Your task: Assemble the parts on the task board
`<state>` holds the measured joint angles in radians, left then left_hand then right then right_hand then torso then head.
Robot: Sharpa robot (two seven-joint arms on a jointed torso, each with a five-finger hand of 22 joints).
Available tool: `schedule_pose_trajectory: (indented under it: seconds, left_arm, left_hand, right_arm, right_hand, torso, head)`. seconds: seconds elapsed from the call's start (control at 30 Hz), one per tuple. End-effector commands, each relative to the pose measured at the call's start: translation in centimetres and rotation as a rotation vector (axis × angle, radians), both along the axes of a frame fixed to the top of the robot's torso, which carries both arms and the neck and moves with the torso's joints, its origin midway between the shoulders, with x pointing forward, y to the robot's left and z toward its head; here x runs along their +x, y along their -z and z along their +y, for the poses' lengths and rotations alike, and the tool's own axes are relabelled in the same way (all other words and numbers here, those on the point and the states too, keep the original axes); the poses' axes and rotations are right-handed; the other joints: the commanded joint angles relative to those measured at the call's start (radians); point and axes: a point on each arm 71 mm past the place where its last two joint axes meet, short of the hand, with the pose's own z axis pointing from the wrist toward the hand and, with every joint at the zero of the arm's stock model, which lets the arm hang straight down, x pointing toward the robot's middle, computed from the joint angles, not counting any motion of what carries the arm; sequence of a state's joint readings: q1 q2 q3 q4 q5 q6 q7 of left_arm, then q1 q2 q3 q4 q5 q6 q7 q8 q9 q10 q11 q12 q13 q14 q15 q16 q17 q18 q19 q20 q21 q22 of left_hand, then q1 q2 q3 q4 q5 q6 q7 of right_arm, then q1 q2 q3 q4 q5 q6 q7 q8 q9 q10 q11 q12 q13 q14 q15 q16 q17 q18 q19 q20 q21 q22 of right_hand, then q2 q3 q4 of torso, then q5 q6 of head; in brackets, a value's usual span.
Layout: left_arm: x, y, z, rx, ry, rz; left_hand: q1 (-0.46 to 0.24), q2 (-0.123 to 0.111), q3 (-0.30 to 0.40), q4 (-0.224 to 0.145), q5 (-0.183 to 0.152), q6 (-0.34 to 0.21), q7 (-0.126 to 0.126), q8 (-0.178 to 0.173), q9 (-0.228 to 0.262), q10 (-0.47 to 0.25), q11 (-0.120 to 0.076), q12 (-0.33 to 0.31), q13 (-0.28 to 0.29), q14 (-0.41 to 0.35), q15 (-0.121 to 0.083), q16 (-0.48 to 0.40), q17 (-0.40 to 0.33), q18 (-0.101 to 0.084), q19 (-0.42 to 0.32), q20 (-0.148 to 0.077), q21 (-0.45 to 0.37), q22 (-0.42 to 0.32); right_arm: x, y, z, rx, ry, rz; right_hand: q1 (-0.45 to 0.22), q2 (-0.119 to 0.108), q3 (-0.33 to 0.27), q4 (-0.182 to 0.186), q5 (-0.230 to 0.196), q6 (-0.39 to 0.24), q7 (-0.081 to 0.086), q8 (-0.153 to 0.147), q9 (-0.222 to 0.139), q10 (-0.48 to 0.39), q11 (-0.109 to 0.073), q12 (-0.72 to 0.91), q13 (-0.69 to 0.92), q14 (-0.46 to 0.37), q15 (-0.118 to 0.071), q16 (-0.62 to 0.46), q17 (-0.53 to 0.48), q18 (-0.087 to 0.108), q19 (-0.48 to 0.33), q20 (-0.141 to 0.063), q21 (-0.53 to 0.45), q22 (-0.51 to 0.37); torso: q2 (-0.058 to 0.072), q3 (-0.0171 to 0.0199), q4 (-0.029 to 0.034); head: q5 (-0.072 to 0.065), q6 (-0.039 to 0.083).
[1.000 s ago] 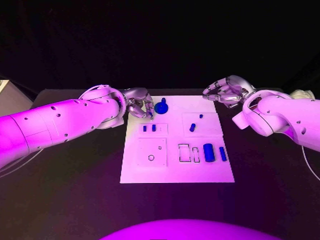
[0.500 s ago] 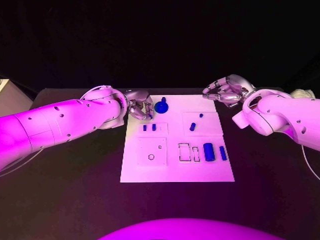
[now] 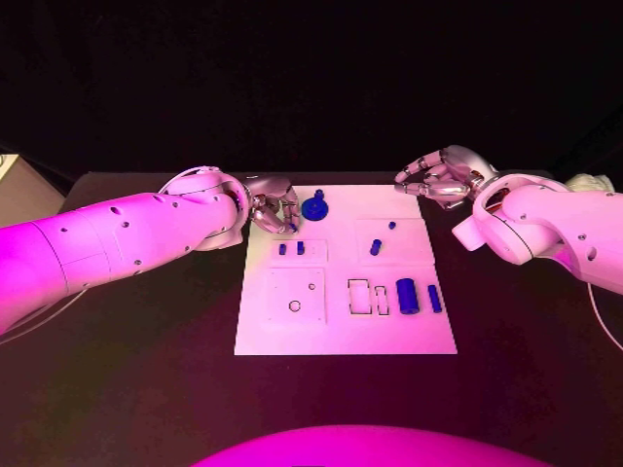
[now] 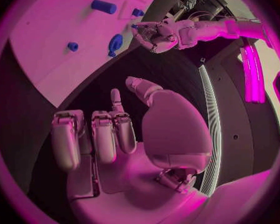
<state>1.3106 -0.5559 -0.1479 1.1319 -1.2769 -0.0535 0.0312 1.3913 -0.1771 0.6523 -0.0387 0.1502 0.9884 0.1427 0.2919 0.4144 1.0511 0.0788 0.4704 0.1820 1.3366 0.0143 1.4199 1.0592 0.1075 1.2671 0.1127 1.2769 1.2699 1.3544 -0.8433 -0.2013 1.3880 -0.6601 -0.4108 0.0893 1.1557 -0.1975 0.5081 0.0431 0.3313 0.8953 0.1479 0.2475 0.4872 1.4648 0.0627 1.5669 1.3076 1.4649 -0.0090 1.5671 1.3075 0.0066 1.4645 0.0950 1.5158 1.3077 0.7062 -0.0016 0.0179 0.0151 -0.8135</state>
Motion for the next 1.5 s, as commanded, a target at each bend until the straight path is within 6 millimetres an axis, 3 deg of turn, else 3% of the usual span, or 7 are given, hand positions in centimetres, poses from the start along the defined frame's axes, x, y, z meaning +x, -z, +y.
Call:
schedule_pose_trajectory:
  seconds: [0.03,1.5]
  left_arm:
    - [-0.16,0.32,-0.36,0.011,0.017,0.010]
    - [-0.26,0.80,-1.03,0.055,0.027,0.037]
  left_hand:
    - [-0.010,-0.001,-0.005,-0.001,0.001,0.004,0.000,-0.004,-0.001,0.006,-0.002,-0.003,0.000,0.006,-0.002,0.005,-0.001,-0.011,0.006,0.001,0.006,0.001]
    - [-0.009,0.001,-0.012,-0.006,-0.001,0.018,-0.004,-0.005,0.005,0.024,-0.007,-0.009,0.005,0.007,-0.007,0.005,-0.002,-0.010,0.006,-0.001,0.004,0.000]
  right_arm:
    - [-0.05,-0.04,0.21,-0.001,-0.017,-0.006]
    - [-0.06,-0.03,0.24,-0.001,-0.017,-0.005]
  right_hand:
    - [0.006,-0.001,0.000,0.003,0.006,0.009,0.001,-0.003,0.001,0.106,0.002,0.004,0.263,0.106,0.003,0.004,0.263,0.008,0.080,0.002,-0.003,0.231]
    - [0.007,-0.001,0.000,0.003,0.006,0.010,0.001,-0.004,0.002,0.106,0.002,0.004,0.263,0.106,0.003,0.004,0.263,0.008,0.080,0.002,-0.004,0.230]
  torso:
    - [0.001,-0.0009,-0.0010]
    - [0.000,-0.0003,0.0004]
  head:
    - [-0.002,0.000]
    - [-0.007,-0.005]
